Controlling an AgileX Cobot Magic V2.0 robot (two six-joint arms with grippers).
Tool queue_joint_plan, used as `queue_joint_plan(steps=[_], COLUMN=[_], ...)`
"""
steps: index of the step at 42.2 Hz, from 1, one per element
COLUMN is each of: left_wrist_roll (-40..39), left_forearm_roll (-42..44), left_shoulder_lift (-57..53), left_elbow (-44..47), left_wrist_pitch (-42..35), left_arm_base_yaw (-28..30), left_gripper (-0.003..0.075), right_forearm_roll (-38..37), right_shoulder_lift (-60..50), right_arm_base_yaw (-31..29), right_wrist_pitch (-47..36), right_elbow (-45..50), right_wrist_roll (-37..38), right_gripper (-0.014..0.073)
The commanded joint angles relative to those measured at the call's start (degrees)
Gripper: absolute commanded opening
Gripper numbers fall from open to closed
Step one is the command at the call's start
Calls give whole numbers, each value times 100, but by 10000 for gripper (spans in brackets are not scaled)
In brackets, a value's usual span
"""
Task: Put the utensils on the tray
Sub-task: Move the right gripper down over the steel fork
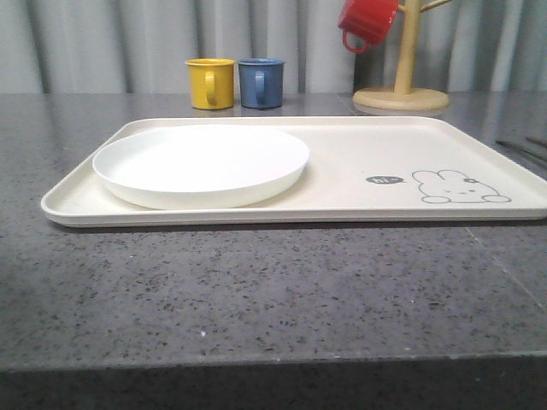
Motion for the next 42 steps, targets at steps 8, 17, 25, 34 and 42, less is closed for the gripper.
queue_joint_plan(steps=[8,17,25,34,42], left_wrist_roll=[-55,-55,-55,-55,-55], left_forearm_roll=[0,0,0,0,0], left_shoulder_lift=[0,0,0,0,0], left_elbow=[-156,-156,-156,-156,-156], left_wrist_pitch=[-439,-439,-439,-439,-439], left_arm_base_yaw=[-32,-32,-32,-32,-32], left_gripper=[471,471,471,471,471], right_forearm_roll=[28,37,36,30,40], right_shoulder_lift=[1360,2384,3092,3669,3754], right_arm_base_yaw=[-20,-73,-73,-73,-73], right_wrist_pitch=[-133,107,240,451,477], right_elbow=[-895,-1641,-2230,-2678,-2728], right_wrist_roll=[-228,-286,-298,-298,-298], right_gripper=[520,520,519,517,306])
